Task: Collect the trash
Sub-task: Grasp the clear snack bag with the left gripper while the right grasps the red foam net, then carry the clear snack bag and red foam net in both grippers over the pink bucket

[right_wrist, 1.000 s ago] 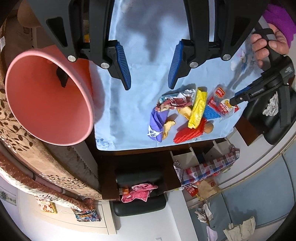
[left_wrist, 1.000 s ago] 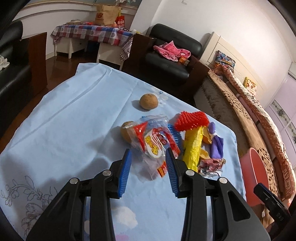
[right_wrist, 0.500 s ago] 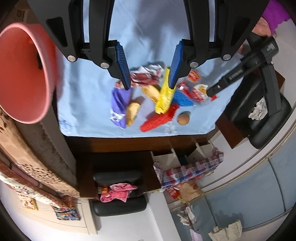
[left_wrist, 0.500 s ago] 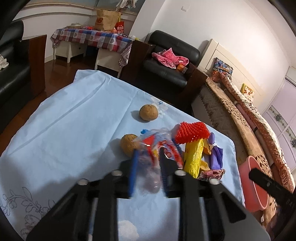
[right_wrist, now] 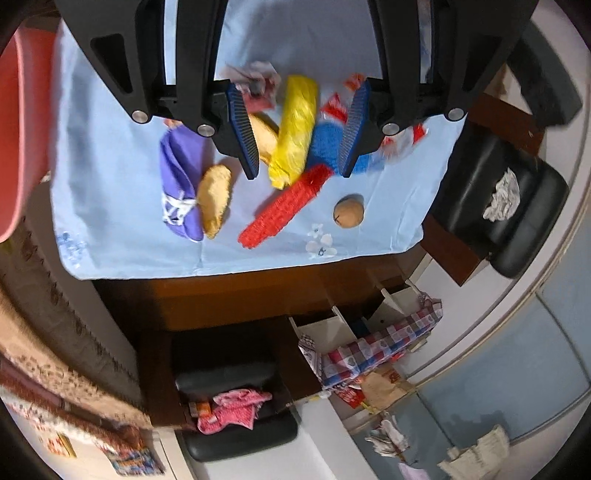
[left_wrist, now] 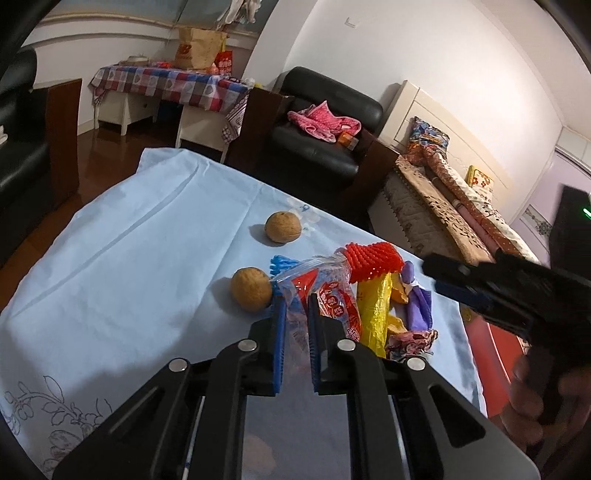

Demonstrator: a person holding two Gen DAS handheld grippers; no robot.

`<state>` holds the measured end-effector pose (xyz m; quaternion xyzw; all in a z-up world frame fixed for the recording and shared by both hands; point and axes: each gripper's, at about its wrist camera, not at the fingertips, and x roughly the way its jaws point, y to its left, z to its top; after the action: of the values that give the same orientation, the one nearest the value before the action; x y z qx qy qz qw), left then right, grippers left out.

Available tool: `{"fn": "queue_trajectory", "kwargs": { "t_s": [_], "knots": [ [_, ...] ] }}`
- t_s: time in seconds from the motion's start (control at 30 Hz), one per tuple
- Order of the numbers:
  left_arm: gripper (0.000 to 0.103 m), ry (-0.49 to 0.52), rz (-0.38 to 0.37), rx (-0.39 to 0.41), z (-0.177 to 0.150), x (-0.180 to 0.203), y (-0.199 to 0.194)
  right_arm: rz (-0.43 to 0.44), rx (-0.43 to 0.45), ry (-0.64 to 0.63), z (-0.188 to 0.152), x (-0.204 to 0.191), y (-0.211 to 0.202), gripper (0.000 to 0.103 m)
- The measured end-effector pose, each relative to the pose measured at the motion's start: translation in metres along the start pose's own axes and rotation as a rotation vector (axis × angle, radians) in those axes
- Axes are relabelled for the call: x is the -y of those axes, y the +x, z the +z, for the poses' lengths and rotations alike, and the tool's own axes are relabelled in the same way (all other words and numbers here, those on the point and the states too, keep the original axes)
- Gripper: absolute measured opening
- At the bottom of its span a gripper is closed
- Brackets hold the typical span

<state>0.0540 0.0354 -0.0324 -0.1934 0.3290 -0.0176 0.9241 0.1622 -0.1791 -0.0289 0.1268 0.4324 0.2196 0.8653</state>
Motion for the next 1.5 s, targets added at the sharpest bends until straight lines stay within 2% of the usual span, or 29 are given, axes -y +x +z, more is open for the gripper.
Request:
{"fn": "queue_trajectory", "kwargs": {
  "t_s": [0.33,0.4,0.43,0.47,0.53,0.7,0.97,1.2,1.5],
  "knots": [
    [0.011,-0.003,-0.012,-0.019,-0.004,-0.002,0.002,-0.004,-0.077,0.189,0.027,0.024,0.048,0.044],
    [0.011,-0.005,-0.014,-0.022,-0.004,-0.002,0.002,-0.003,-0.082,0.193,0.026,0.026,0.052,0.036],
    [0.011,-0.006,-0.015,-0.023,-0.004,-0.002,0.002,-0.002,-0.085,0.185,0.025,0.026,0.053,0.023],
    [0.011,-0.006,-0.016,-0.022,-0.004,-0.002,0.001,-0.001,-0.087,0.178,0.025,0.027,0.053,0.017],
    [0.011,-0.004,-0.017,-0.021,-0.004,-0.001,0.001,-0.005,-0.077,0.160,0.021,0.026,0.049,0.013],
    [0.011,0.001,-0.022,-0.017,-0.004,0.001,-0.003,-0.010,-0.031,0.099,0.013,0.022,0.024,0.012],
    [0.011,0.022,-0.035,-0.006,-0.002,0.014,-0.013,-0.019,0.076,0.018,-0.009,0.022,-0.039,0.012],
    [0.011,0.059,-0.055,0.016,0.000,0.032,-0.025,-0.096,0.157,-0.069,-0.036,0.023,-0.086,0.012],
    [0.011,0.118,-0.090,0.034,0.001,0.060,-0.038,-0.134,0.200,-0.044,-0.061,0.044,-0.119,0.012]
  ]
}}
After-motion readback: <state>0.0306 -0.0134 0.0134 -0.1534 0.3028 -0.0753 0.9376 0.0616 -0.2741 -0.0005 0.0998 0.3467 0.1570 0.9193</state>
